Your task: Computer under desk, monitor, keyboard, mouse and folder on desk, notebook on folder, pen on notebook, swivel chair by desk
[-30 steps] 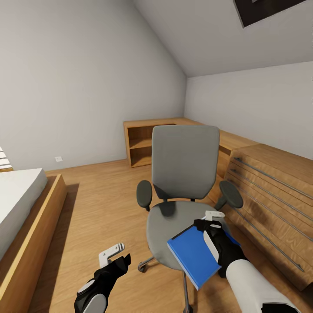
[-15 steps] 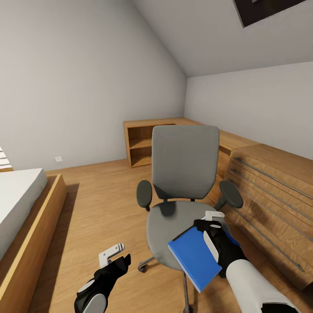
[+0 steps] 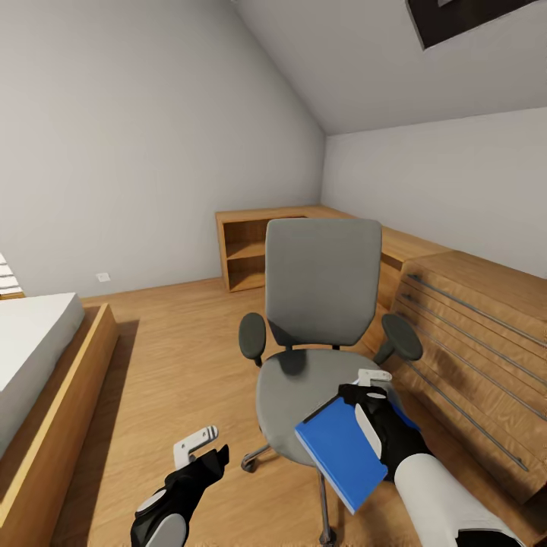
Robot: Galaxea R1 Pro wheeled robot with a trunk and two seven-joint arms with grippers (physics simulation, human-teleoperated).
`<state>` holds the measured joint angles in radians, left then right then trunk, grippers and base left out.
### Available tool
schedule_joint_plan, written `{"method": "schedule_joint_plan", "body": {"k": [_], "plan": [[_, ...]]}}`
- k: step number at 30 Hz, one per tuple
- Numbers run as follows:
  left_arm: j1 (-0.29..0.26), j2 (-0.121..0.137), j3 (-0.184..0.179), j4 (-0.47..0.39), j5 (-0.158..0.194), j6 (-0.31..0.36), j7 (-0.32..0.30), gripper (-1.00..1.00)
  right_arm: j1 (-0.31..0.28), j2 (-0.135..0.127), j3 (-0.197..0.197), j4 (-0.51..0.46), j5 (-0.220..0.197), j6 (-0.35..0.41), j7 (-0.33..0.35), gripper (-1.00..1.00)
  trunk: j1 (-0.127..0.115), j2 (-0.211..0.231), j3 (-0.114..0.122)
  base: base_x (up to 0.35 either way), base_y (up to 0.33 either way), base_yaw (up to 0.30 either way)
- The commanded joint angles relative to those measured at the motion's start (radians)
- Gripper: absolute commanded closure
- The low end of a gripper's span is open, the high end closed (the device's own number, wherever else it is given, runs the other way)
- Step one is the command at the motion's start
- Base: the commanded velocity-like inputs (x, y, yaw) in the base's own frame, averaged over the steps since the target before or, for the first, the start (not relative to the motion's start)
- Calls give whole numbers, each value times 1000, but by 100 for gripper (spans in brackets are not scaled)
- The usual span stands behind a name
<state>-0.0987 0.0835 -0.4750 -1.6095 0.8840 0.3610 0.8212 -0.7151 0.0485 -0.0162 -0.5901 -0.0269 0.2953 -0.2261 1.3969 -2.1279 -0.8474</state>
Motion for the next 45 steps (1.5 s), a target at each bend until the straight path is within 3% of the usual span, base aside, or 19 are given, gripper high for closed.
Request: {"method": "schedule_joint_plan", "body": {"k": [1, 13, 45], "plan": [[-1, 1, -2, -1, 5, 3, 7, -100, 0, 1, -4, 13, -10, 4, -2, -100, 0, 0, -1, -227, 0, 0], [-1, 1, -2, -1, 5, 3, 7, -100, 0, 1, -4, 13, -10, 4, -2, -100, 0, 0, -1, -57, 0, 0], [-1, 1, -2, -1, 6, 3, 7, -100, 0, 1, -4, 13, -10, 4, -2, -100, -123, 224, 99, 0, 0, 0]]}}
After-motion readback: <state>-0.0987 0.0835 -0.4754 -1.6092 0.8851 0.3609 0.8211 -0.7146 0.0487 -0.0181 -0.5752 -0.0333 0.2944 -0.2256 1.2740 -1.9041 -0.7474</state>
